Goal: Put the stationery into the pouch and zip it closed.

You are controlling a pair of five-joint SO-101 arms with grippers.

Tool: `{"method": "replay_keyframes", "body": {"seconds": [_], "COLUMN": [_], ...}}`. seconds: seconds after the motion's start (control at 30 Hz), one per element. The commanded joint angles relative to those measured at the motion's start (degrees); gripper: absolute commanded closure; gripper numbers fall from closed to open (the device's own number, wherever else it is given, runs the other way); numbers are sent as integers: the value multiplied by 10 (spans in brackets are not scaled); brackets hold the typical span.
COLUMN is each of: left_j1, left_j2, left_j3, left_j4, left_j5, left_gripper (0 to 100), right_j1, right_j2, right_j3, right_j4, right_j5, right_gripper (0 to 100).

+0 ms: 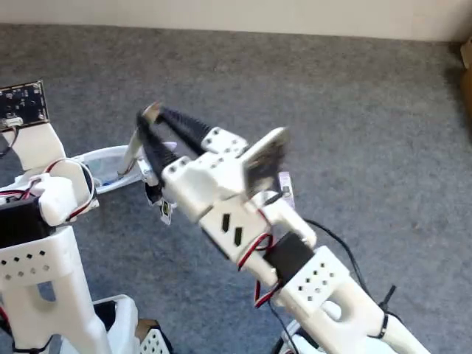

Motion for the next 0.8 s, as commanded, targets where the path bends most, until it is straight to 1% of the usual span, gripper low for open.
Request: {"method": "replay_keyframes", "body": {"seconds": [0.0,0.13,0.2,0.33,0.53,0.63,0.77], "left_j1": [-3,-3,-3,-3,-3,-3,-4], "left_j2": [3,0,0,0,0,0,0], "left_j3": [-3,14,23,27,27,27,27], "left_j4": [-14,-33,-42,-47,-48,-48,-47], "left_j5": [-3,-4,-4,-4,-4,-4,-4], "left_gripper": [993,993,993,993,993,993,993], "right_j1": [-38,-80,-88,-87,-87,-87,-87], "right_j2": [-3,-3,-1,-1,-7,-15,-73], "right_j3": [37,90,103,107,107,107,111], "right_j4": [-14,-14,-14,-10,-10,-10,-9], "right_j5": [99,178,197,197,197,197,197], "right_gripper": [993,993,992,984,837,836,836]}}
